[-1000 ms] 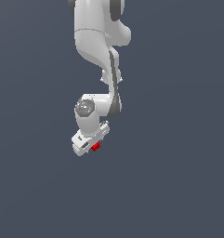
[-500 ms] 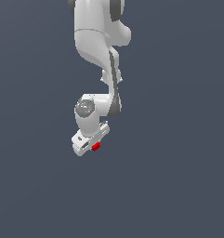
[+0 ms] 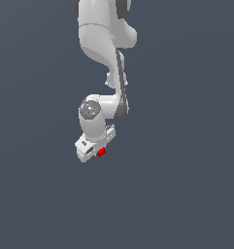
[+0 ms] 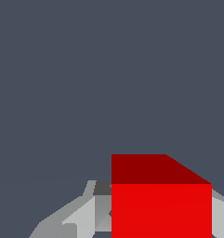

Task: Pick up the red cube and move it to a goal position.

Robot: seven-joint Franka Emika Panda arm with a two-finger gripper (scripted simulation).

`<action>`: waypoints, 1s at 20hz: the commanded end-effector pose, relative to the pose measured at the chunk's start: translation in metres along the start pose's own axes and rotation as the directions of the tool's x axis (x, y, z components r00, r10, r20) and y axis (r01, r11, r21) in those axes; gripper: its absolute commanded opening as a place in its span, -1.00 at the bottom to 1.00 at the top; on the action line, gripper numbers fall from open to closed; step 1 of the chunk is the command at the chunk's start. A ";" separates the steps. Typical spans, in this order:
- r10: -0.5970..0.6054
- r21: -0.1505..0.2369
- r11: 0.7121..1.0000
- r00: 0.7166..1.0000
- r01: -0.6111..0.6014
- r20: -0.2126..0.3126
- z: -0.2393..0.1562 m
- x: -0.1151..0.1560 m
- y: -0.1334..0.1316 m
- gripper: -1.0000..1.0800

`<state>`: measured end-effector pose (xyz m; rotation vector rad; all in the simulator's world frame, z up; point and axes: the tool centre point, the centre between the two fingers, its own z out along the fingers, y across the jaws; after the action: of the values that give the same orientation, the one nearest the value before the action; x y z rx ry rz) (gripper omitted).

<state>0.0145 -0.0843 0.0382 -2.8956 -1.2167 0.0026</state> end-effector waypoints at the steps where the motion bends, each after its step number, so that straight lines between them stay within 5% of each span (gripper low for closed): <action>1: -0.001 -0.002 1.000 1.000 0.001 -0.001 -0.015 0.006 -0.002 -1.00; 20: -0.003 -0.001 1.000 1.000 0.003 -0.001 -0.208 0.078 -0.032 -1.00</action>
<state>0.0444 -0.0120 0.2295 -2.8947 -1.2209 -0.0006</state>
